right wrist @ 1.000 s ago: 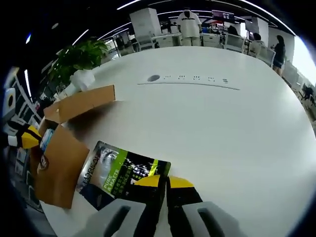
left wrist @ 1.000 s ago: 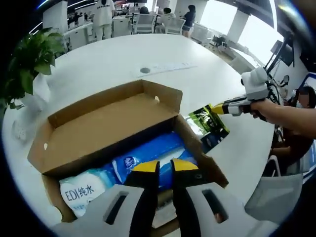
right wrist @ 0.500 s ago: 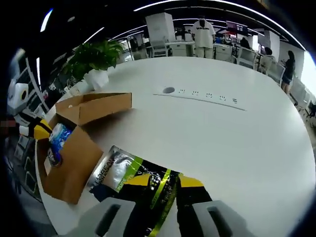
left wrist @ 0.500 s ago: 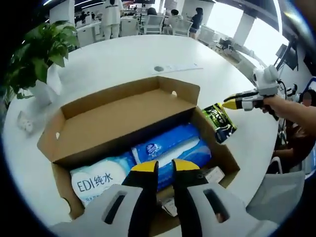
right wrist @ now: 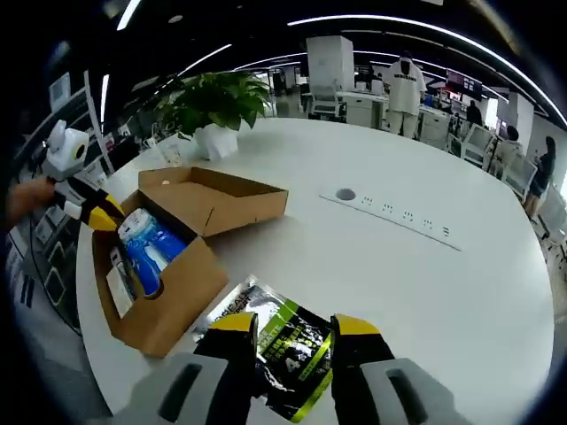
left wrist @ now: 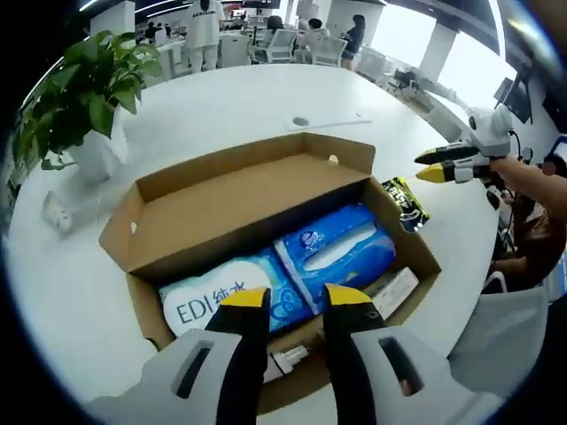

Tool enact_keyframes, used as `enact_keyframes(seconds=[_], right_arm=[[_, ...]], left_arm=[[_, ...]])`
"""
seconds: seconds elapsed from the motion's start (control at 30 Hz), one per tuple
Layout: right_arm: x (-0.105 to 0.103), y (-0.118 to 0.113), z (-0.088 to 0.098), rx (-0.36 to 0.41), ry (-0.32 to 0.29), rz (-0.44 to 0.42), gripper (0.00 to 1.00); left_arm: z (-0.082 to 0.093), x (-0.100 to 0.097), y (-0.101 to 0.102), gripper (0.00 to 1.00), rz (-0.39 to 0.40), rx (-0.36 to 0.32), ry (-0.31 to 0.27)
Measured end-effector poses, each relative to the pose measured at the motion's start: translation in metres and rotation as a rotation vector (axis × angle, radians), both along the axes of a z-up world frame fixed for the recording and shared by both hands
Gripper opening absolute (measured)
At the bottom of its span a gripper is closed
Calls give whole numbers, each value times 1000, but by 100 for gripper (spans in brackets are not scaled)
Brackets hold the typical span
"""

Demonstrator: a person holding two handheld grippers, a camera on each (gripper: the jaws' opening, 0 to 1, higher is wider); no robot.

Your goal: Operate the shoe box by opening the lid, removing the specified soft item, and placing it in the target area until the item is outside and the box remains undamaged.

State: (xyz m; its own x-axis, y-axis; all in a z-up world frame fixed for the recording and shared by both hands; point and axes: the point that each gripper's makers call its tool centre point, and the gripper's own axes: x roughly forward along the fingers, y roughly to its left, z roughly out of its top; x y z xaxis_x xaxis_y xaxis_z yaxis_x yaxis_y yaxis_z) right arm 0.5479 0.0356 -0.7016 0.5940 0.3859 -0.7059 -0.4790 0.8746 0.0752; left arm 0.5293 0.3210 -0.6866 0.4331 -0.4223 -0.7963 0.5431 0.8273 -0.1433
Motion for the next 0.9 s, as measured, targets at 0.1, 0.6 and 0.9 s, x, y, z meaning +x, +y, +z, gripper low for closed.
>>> enact_keyframes(seconds=[0.1,0.6,0.9], right_arm=[[-2,8,11,12,-16,19,33],[-4,74,58,53,-127,170,52],[-12,122,72,62,-157,289,59]], left_arm=[[0,-1,7,27,2,-10,1],[0,0,26,45,-120,36,-42],[1,-3,32,50,-243,58,-73]])
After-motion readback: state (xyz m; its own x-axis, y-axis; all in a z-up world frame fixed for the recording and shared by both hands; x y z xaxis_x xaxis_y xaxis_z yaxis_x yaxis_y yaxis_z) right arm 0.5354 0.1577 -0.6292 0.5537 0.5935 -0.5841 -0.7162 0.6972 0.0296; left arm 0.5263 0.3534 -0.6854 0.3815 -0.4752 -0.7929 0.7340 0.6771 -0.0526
